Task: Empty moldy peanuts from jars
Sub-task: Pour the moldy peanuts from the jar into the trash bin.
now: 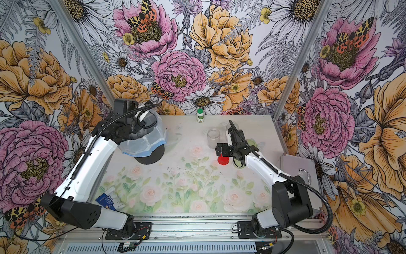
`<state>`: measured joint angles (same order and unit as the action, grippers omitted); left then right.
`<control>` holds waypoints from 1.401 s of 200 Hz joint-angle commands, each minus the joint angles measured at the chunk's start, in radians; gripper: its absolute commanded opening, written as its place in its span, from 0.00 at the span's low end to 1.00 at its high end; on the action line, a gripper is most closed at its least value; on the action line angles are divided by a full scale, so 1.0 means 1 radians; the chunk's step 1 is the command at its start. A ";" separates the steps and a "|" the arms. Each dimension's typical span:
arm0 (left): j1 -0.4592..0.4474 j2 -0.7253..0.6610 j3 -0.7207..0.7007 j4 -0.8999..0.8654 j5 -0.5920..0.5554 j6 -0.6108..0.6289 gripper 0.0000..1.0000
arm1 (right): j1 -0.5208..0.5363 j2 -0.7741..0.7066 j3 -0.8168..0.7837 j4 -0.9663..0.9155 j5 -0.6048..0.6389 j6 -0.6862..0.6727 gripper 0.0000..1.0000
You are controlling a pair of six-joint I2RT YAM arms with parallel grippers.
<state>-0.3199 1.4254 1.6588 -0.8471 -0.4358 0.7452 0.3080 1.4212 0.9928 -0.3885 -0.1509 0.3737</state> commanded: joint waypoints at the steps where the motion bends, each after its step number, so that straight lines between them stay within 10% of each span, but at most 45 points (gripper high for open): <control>1: -0.068 -0.035 0.008 0.091 0.142 -0.127 0.27 | -0.005 -0.055 0.038 -0.033 0.030 -0.009 0.98; 139: -0.330 -0.169 -0.455 0.573 0.409 -0.503 0.27 | 0.005 -0.545 -0.090 0.182 -0.192 0.237 1.00; 184: -0.358 -0.290 -0.672 0.845 0.531 -0.610 0.29 | 0.103 -0.474 -0.065 0.280 -0.172 0.326 1.00; 280: -0.422 -0.259 -0.719 0.838 0.476 -0.580 0.29 | 0.270 -0.336 0.059 0.418 -0.140 0.327 0.99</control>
<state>-0.7311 1.1625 0.9527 -0.0589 0.0292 0.1810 0.5701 1.0817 1.0115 -0.0395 -0.3084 0.6960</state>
